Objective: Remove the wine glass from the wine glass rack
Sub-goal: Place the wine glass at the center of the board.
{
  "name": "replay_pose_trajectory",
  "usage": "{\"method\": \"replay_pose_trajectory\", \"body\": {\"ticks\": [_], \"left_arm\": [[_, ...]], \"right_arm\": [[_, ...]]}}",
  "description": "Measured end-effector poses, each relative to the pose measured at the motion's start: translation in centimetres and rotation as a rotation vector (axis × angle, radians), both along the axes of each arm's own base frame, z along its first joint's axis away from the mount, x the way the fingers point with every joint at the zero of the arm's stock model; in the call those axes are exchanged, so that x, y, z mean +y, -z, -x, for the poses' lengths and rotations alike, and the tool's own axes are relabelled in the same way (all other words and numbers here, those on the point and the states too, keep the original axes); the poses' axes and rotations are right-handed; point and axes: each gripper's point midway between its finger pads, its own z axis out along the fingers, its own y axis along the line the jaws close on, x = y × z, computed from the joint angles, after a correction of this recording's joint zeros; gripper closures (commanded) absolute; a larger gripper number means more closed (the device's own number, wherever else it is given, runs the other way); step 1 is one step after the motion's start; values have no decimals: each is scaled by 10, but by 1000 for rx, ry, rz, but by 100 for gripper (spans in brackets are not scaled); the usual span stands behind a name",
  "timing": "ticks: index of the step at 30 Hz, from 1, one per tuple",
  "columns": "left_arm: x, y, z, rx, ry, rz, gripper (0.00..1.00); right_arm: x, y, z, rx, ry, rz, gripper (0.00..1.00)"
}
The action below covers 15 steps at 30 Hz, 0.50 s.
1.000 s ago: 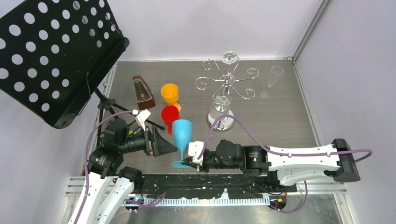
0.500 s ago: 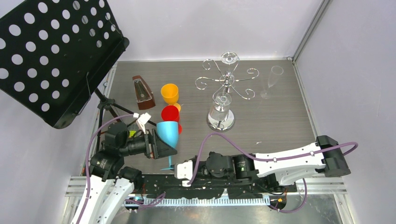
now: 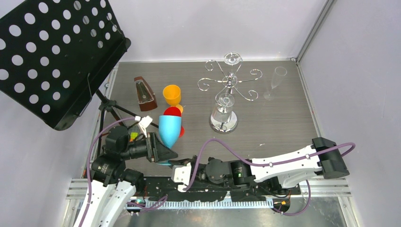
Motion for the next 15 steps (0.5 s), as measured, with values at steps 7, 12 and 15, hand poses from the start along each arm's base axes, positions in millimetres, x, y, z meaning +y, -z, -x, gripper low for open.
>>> {"method": "replay_pose_trajectory", "body": {"ticks": [7,12,15], "left_arm": [[-1,-6,3,-13,14,24,85],[-3,-11,6,-15,36,45,100],[-4,-11,6,-7,38,48,100]], "right_arm": [[0,-8,-4,-17,32,-28,94],[1,-3,-5,-19,38,-12,90],[1,-2,-5,-15,39,-11,73]]}}
